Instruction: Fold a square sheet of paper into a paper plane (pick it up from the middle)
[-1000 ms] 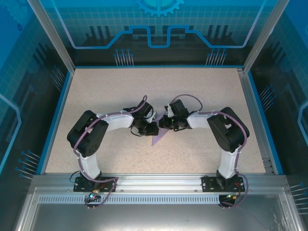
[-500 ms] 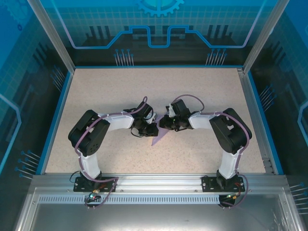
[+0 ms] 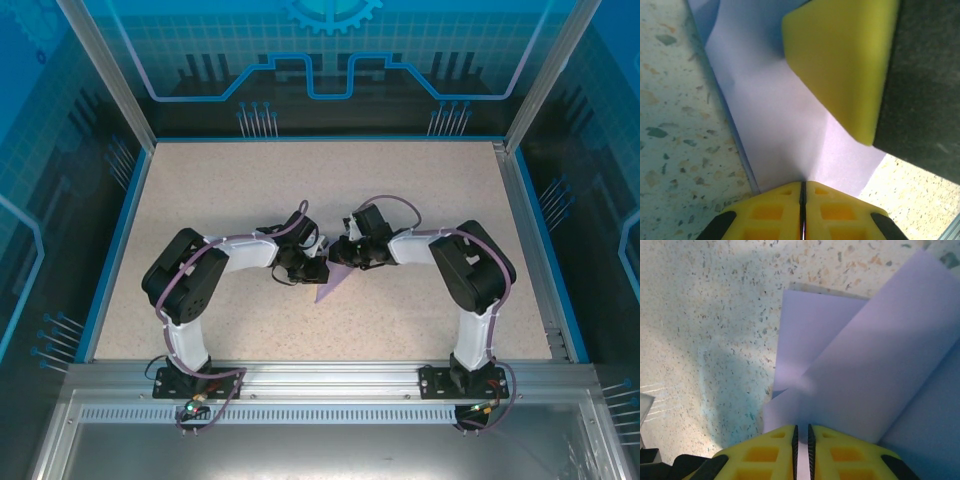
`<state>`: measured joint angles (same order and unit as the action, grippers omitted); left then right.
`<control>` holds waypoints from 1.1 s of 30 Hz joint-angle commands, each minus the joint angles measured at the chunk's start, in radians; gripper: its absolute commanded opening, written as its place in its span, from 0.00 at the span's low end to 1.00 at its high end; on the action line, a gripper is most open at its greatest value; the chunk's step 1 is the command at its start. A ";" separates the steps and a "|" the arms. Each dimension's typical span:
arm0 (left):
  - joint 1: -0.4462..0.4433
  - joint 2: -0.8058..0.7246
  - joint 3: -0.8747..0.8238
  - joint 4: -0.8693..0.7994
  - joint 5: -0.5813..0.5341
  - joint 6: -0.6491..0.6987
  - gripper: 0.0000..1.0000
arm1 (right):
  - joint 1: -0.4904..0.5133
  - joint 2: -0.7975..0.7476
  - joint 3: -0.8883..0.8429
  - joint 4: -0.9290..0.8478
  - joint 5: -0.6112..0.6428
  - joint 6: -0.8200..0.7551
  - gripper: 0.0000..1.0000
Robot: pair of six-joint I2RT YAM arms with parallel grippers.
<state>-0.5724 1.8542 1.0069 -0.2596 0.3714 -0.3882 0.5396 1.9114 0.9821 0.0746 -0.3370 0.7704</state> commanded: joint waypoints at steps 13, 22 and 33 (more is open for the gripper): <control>-0.004 0.082 -0.051 -0.133 -0.172 0.090 0.08 | -0.096 0.080 0.157 -0.172 0.171 -0.152 0.15; -0.005 0.082 -0.060 -0.139 -0.176 0.101 0.08 | -0.160 0.121 0.190 -0.181 0.178 -0.180 0.15; -0.005 0.083 -0.053 -0.152 -0.167 0.114 0.07 | -0.241 0.126 0.212 -0.154 0.149 -0.198 0.15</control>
<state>-0.5735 1.8553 1.0073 -0.2333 0.3325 -0.3099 0.3527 2.0033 1.1687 -0.0811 -0.2832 0.6060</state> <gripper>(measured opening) 0.072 0.149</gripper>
